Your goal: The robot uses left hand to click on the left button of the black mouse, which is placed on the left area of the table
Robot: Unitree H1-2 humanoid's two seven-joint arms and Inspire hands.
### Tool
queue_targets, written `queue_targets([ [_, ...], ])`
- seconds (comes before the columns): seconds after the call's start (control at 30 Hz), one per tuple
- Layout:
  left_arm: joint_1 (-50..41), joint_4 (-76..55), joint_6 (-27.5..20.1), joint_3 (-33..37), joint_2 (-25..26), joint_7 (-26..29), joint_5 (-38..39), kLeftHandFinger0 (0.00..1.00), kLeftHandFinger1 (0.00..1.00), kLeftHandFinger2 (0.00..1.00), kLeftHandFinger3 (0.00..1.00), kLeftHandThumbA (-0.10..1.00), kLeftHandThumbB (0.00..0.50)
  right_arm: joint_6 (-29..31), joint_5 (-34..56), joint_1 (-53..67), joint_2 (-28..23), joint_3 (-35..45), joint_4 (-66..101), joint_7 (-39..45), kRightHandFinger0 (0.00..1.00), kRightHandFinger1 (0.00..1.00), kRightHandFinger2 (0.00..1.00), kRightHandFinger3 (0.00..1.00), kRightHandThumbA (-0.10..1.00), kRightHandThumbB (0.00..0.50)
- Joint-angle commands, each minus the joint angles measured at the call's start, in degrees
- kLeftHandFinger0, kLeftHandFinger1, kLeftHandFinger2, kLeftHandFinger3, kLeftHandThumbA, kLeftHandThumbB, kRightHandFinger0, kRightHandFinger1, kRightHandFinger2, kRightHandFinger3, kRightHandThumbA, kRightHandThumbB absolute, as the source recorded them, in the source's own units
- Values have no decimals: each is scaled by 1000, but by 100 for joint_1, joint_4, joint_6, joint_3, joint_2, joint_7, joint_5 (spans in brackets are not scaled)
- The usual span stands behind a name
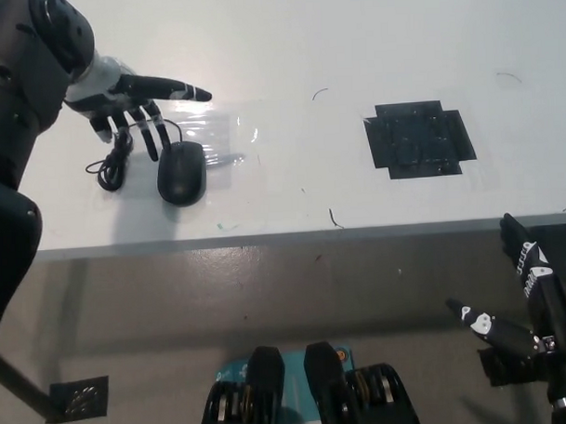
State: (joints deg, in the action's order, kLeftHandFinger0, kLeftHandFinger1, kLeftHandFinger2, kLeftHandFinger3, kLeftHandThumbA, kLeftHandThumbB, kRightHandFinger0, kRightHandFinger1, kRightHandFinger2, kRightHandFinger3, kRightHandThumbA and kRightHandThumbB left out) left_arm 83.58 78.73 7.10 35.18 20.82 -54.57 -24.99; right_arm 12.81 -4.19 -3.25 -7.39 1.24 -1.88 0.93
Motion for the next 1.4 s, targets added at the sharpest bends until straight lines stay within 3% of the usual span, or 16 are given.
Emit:
queue_targets([
  [0.0, 160, 9, -126, -87, 78, 257, -73, 0, 117, 541, 346, 1000, 313, 38, -79, -114, -82, 11, 225, 1, 1000, 1000, 1000, 1000, 901, 73],
  [0.03, 163, 11, -152, -100, 88, 223, -73, 0, 119, 568, 334, 1000, 313, 40, -90, -115, -81, 10, 220, -4, 1000, 1000, 1000, 1000, 901, 73],
  [0.07, 162, 4, -203, -112, 103, 232, -84, 0, 116, 594, 620, 1000, 316, 57, -106, -119, -85, 7, 211, -6, 1000, 1000, 1000, 1000, 897, 65],
  [0.1, 173, -3, -148, -142, 107, 219, -71, 0, 72, 553, 364, 1000, 327, 56, -104, -121, -93, 1, 209, 7, 1000, 1000, 1000, 1000, 896, 72],
  [0.3, 184, 54, 2, -134, 50, 290, -155, 0, 144, 657, 597, 1000, 379, 53, -126, -107, -90, -21, 218, 19, 1000, 1000, 1000, 1000, 892, 78],
  [0.33, 185, 92, 191, -151, 18, 318, -153, 0, 172, 690, 1000, 1000, 405, 79, -131, -103, -88, -29, 201, 21, 1000, 1000, 1000, 1000, 894, 84],
  [0.43, 155, 134, 186, -44, -24, 302, -264, 59, 319, 814, 1000, 1000, 451, 121, -137, -90, -91, -36, 191, 26, 1000, 1000, 1000, 1000, 874, 73],
  [0.47, 127, 82, -45, 73, -13, 442, -390, 292, 561, 990, 1000, 1000, 464, 123, -135, -93, -94, -36, 190, 30, 1000, 1000, 1000, 1000, 873, 79],
  [0.5, 126, 80, -70, 86, -13, 459, -402, 292, 561, 990, 1000, 1000, 464, 123, -136, -94, -94, -36, 190, 31, 1000, 1000, 1000, 1000, 873, 79],
  [0.53, 114, 105, 56, 22, -37, 473, -343, 139, 351, 666, 1000, 1000, 480, 102, -117, -89, -91, -32, 202, 38, 1000, 1000, 1000, 1000, 870, 84],
  [0.57, 119, 119, 132, -30, -46, 427, -294, 34, 259, 622, 1000, 1000, 473, 84, -122, -85, -91, -30, 221, 40, 1000, 1000, 1000, 1000, 868, 83],
  [0.67, 107, 114, 296, -145, -64, 488, -220, 15, 290, 719, 1000, 1000, 447, 59, -121, -87, -85, -26, 232, 37, 1000, 1000, 1000, 1000, 864, 92],
  [0.77, 83, 137, 320, -365, -48, 402, -48, 0, 151, 618, 1000, 1000, 418, 54, -130, -84, -79, -24, 233, 30, 1000, 1000, 1000, 1000, 854, 89],
  [0.87, 63, 137, 322, -517, -20, 515, 4, 0, 319, 790, 1000, 1000, 422, 28, -145, -78, -86, -28, 257, 37, 1000, 1000, 1000, 1000, 850, 84],
  [1.27, -48, 133, 549, -697, -51, 748, -76, 0, 289, 740, 1000, 1000, 449, 97, -157, 9, -72, -47, 258, 40, 1000, 1000, 1000, 1000, 821, 75],
  [1.37, -23, 133, 413, -579, -50, 808, -218, 0, 153, 603, 1000, 1000, 457, 87, -127, 14, -75, -48, 270, 59, 1000, 1000, 1000, 1000, 819, 74],
])
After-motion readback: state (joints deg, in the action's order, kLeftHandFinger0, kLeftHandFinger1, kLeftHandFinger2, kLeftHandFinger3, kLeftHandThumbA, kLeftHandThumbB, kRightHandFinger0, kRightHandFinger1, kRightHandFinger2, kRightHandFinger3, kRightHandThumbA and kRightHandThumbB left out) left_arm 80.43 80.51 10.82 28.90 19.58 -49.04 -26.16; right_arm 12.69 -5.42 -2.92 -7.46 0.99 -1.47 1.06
